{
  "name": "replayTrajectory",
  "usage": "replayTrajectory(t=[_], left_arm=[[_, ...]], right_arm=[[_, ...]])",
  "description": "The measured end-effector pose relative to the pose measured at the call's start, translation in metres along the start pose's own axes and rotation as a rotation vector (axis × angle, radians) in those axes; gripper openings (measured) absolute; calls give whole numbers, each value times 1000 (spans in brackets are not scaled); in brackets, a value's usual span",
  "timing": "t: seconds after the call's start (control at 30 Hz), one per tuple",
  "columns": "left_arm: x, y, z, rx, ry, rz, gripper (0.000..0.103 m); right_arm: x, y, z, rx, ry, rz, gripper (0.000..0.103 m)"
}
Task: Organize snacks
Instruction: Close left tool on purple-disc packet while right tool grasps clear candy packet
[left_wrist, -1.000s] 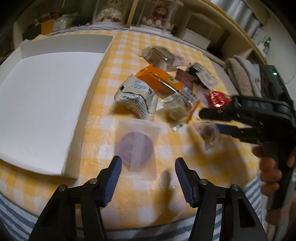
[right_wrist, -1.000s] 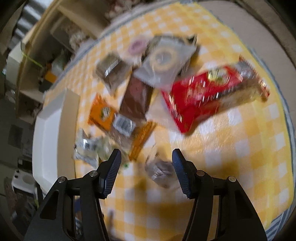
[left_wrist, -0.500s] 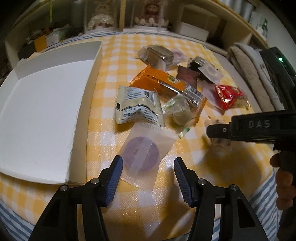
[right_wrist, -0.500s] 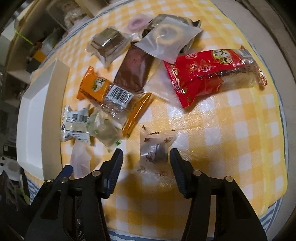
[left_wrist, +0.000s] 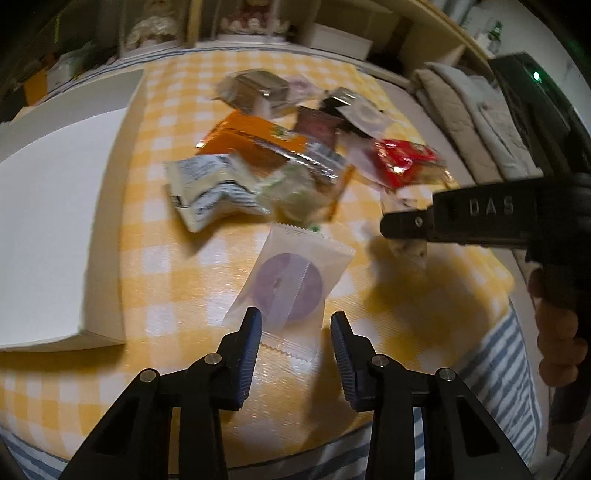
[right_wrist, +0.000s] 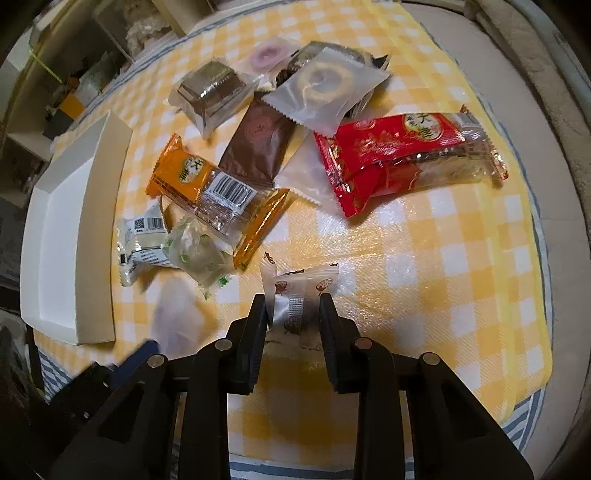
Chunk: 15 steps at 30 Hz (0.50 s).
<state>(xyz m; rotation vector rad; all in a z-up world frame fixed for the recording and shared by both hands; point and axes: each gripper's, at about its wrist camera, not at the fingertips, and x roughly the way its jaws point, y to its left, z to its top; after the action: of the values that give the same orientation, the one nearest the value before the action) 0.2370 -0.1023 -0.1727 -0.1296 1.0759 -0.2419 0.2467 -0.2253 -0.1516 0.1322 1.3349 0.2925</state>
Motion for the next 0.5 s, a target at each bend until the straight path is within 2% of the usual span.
replayTrajectory(t=[0.07, 0.13, 0.2, 0.27, 0.37, 0.5], left_arm=[[0, -3, 1, 20, -6, 6, 38], [-1, -7, 3, 62, -25, 34, 49], [-2, -13, 6, 112, -47, 57, 66], [-4, -19, 11, 168, -68, 64, 70], [0, -26, 16, 222, -77, 63, 71], [19, -24, 22, 280, -10, 72, 69]], right_arm=[[-4, -2, -2, 4, -10, 2, 28], [-10, -7, -7, 6, -20, 5, 28], [-15, -11, -10, 11, -30, 6, 28], [-19, -17, -13, 22, -36, 18, 28], [-22, -20, -16, 34, -40, 32, 28], [-23, -24, -17, 46, -44, 40, 28]])
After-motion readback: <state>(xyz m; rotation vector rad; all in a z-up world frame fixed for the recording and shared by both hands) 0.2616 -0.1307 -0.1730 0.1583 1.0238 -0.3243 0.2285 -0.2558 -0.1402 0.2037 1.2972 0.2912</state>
